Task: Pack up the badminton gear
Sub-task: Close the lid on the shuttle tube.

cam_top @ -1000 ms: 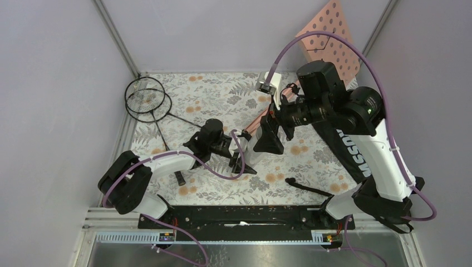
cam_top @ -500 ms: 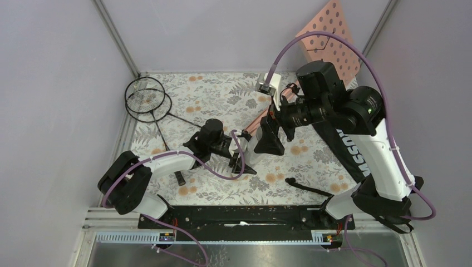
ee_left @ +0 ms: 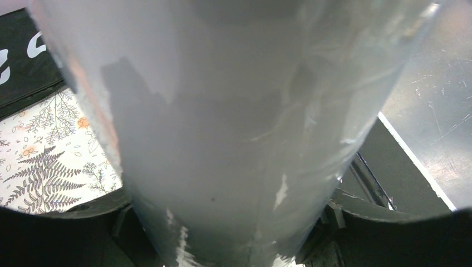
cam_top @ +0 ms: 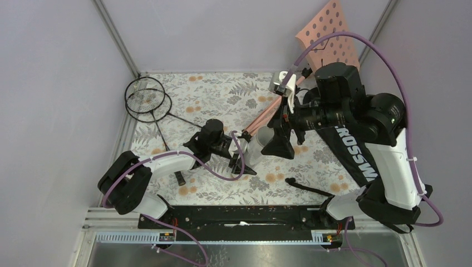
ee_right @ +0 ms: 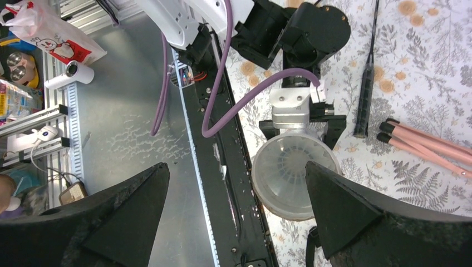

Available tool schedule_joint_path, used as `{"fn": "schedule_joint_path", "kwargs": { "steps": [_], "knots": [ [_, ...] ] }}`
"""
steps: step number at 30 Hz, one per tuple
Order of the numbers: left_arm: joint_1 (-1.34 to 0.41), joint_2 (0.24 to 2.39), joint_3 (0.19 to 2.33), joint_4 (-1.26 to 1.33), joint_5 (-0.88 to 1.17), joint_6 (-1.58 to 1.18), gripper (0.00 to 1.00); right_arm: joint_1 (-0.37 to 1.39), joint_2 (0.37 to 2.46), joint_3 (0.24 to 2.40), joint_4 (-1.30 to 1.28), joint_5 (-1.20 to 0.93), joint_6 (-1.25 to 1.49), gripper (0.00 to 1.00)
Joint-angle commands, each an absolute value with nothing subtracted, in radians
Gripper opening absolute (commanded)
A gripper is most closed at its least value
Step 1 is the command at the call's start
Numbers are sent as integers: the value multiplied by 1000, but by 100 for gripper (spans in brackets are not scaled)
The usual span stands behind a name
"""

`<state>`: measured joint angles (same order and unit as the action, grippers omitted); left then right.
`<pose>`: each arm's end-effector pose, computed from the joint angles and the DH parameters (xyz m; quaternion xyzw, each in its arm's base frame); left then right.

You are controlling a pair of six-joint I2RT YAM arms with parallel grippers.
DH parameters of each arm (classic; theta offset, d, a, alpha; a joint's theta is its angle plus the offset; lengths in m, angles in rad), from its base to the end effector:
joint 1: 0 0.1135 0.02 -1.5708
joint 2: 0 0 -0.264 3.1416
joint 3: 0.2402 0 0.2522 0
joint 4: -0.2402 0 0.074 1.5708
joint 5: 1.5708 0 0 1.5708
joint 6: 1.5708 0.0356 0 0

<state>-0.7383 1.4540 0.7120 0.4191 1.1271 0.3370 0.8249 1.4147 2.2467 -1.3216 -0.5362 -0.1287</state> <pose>0.1966 -0.2223 0.2261 0.6194 0.4294 -0.5233 0.3976 0.1169 0.1533 0.5466 -0.5006 0.6720 0.3828 0.3890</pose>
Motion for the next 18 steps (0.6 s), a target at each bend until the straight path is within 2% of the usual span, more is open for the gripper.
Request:
{"fn": "schedule_joint_path", "kwargs": {
  "steps": [1,9,18],
  "knots": [
    [-742,1442,732,395,1164,348,65,837,1435,2256,-1241,-544,-119,100],
    [-742,1442,730,389,1160,351,65,836,1540,2366,-1289,-535,-175,100],
    [-742,1446,733,384,1151,351,65,837,1520,2298,-1304,-556,-181,100]
  ]
}}
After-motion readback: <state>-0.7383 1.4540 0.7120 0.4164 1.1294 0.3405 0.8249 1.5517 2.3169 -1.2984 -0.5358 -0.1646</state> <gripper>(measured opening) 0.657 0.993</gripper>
